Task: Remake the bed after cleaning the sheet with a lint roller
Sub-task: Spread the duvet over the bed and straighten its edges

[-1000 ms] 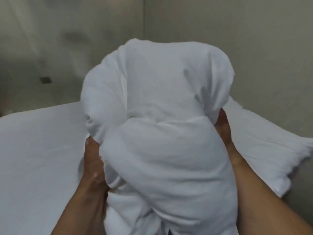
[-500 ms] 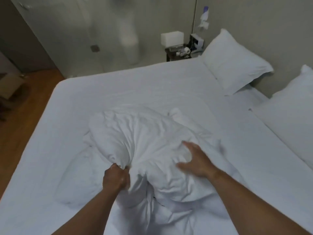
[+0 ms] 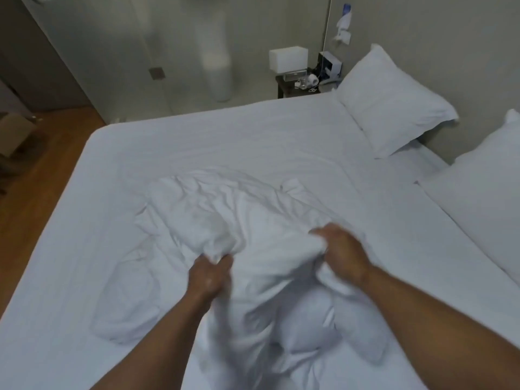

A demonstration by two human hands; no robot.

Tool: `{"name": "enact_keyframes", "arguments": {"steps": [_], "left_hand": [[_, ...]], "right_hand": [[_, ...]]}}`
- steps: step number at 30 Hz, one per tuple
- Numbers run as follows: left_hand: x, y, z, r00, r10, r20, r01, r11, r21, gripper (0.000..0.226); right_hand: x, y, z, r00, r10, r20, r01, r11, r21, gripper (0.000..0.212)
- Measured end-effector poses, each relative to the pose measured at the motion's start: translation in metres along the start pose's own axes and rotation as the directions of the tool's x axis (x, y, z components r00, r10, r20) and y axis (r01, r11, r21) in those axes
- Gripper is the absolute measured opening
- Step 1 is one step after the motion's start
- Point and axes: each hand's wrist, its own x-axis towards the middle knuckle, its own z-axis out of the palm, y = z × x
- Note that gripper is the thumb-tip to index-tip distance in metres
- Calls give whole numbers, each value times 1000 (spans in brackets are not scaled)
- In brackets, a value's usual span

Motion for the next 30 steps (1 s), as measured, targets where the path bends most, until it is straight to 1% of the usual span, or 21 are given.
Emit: {"name": "enact_keyframes", "arguments": {"steps": [4, 7, 9, 11, 12, 13, 14, 16, 17, 18, 20, 21, 22, 23, 24, 25, 26, 27, 28, 29, 30], "left_hand": [[0, 85, 38, 976, 181, 120, -147, 957, -249, 65], [-34, 144, 67, 948, 246, 202, -113, 853, -509, 61], [-57, 152, 83, 928, 197, 316, 65, 750, -658, 45], [-68, 133, 95, 906, 96, 412, 233, 700, -676, 27], [-69, 119, 100, 893, 44, 447, 296, 691, -660, 23], [-67, 103, 105, 882, -15, 471, 352, 687, -636, 22], [-66, 90, 110, 877, -69, 475, 389, 682, -620, 20], [-68, 72, 124, 864, -131, 486, 425, 706, -567, 19], [-72, 68, 132, 856, -146, 496, 423, 749, -510, 25], [-74, 66, 138, 851, -140, 506, 389, 816, -427, 34], [-76, 72, 140, 826, -89, 557, 211, 965, -158, 42], [-74, 80, 135, 798, -59, 600, 71, 997, 4, 48], [-70, 92, 131, 764, -26, 644, -120, 976, 182, 59], [-66, 104, 126, 758, 33, 652, -357, 857, 372, 67], [-64, 116, 123, 765, 154, 625, -569, 615, 546, 72], [-66, 127, 123, 739, 326, 589, -674, 359, 646, 71], [-73, 136, 129, 641, 501, 581, -737, 194, 647, 64], [-80, 145, 142, 494, 629, 600, -816, 96, 570, 57], [-90, 153, 159, 327, 691, 645, -897, 13, 442, 54], [-100, 161, 182, 186, 675, 714, -952, -57, 302, 55], [-109, 170, 205, 103, 606, 789, -975, -96, 200, 61]], "right_hand": [[45, -10, -107, 938, -20, -346, -36, 987, -155, 59], [73, -17, -166, 839, 69, -540, -166, 977, -133, 47], [71, -17, -174, 749, 371, -548, -395, 915, 80, 58], [36, -1, -147, 597, 670, -441, -622, 734, 273, 80], [5, 8, -122, 545, 755, -364, -664, 654, 363, 89], [-32, 16, -91, 554, 795, -248, -649, 599, 469, 96], [-74, 15, -58, 608, 790, -80, -602, 524, 602, 101], [-140, 3, 2, 693, 661, 288, -588, 288, 756, 91], [-163, -4, 23, 727, 586, 358, -581, 247, 776, 81], [-175, -9, 35, 745, 557, 367, -567, 238, 789, 70], [-184, -4, 38, 780, 544, 310, -498, 239, 834, 57], [-187, 2, 28, 789, 549, 276, -473, 257, 843, 56], [-190, 13, 13, 794, 559, 240, -460, 294, 838, 54], [-194, 28, -2, 805, 557, 206, -449, 344, 825, 52], [-198, 41, -20, 816, 551, 176, -461, 435, 774, 54], [-203, 53, -39, 827, 540, 155, -485, 548, 682, 58], [-206, 66, -56, 837, 528, 147, -508, 647, 568, 63], [-207, 76, -72, 846, 511, 149, -517, 720, 462, 67], [-206, 85, -87, 852, 498, 161, -520, 767, 376, 69], [-206, 92, -100, 858, 482, 176, -513, 806, 295, 67], [-206, 98, -113, 872, 451, 189, -485, 846, 220, 60]]}}
